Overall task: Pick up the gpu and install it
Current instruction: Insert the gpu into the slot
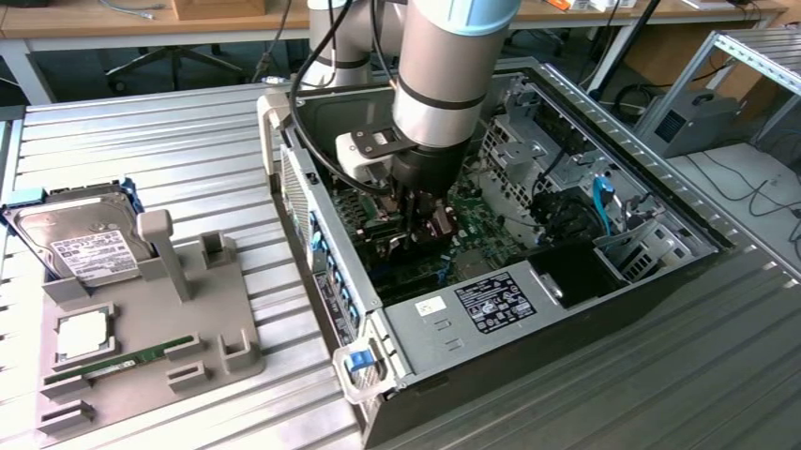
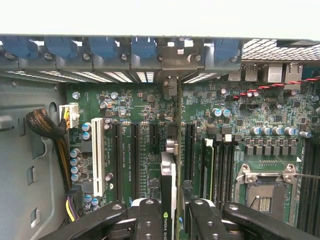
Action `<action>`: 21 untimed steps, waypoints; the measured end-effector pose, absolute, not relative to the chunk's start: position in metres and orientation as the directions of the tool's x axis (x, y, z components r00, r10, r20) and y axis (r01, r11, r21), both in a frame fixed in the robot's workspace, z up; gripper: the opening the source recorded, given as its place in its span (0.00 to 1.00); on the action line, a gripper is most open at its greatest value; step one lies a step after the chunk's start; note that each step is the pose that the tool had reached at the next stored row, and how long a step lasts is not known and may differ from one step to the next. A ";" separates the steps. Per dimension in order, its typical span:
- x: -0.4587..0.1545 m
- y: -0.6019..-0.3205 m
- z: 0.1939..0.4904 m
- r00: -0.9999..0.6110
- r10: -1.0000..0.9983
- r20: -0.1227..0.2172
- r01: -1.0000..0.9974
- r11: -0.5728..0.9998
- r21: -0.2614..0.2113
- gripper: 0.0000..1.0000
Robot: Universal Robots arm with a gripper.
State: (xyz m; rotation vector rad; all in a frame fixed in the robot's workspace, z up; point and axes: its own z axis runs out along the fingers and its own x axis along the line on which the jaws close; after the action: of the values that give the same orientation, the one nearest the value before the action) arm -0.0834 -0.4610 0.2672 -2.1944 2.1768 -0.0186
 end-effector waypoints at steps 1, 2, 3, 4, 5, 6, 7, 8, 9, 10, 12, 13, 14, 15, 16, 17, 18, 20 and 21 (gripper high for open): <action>-0.083 -0.461 0.267 0.009 -1.000 -0.027 -0.999 -0.007 -0.044 0.26; -0.083 -0.461 0.267 0.009 -1.000 -0.027 -0.999 -0.007 -0.044 0.26; -0.083 -0.461 0.267 0.009 -1.000 -0.027 -0.999 -0.007 -0.044 0.26; -0.083 -0.461 0.267 0.009 -1.000 -0.027 -0.999 -0.007 -0.044 0.26; -0.083 -0.461 0.266 0.009 -1.000 -0.027 -0.999 -0.007 -0.044 0.26; -0.083 -0.461 0.266 0.009 -1.000 -0.027 -0.999 -0.007 -0.044 0.26; -0.083 -0.461 0.266 0.009 -1.000 -0.027 -0.999 -0.007 -0.044 0.26; -0.083 -0.461 0.266 0.009 -1.000 -0.027 -0.999 -0.007 -0.044 0.26; -0.083 -0.461 0.266 0.009 -1.000 -0.027 -0.999 -0.007 -0.044 0.26; -0.083 -0.461 0.266 0.009 -1.000 -0.027 -0.999 -0.007 -0.044 0.26; -0.084 -0.461 0.266 0.009 -1.000 -0.027 -0.999 -0.007 -0.044 0.26; -0.083 -0.461 0.266 0.009 -1.000 -0.027 -0.999 -0.007 -0.044 0.26; -0.084 -0.461 0.266 0.009 -1.000 -0.027 -0.999 -0.007 -0.044 0.26; -0.084 -0.461 0.265 0.008 -1.000 -0.029 -0.999 -0.007 -0.045 0.26; -0.084 -0.461 0.265 0.008 -1.000 -0.029 -0.999 -0.007 -0.045 0.27; -0.084 -0.461 0.265 0.008 -1.000 -0.028 -0.999 -0.007 -0.045 0.27; -0.084 -0.461 0.266 0.008 -1.000 -0.027 -0.999 -0.007 -0.044 0.33; -0.083 -0.461 0.266 0.009 -1.000 -0.027 -0.999 -0.007 -0.044 0.33; -0.083 -0.461 0.266 0.009 -1.000 -0.027 -0.999 -0.007 -0.044 0.33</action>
State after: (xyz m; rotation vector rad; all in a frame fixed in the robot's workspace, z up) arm -0.0835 -0.4610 0.2658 -2.1942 2.1768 -0.0184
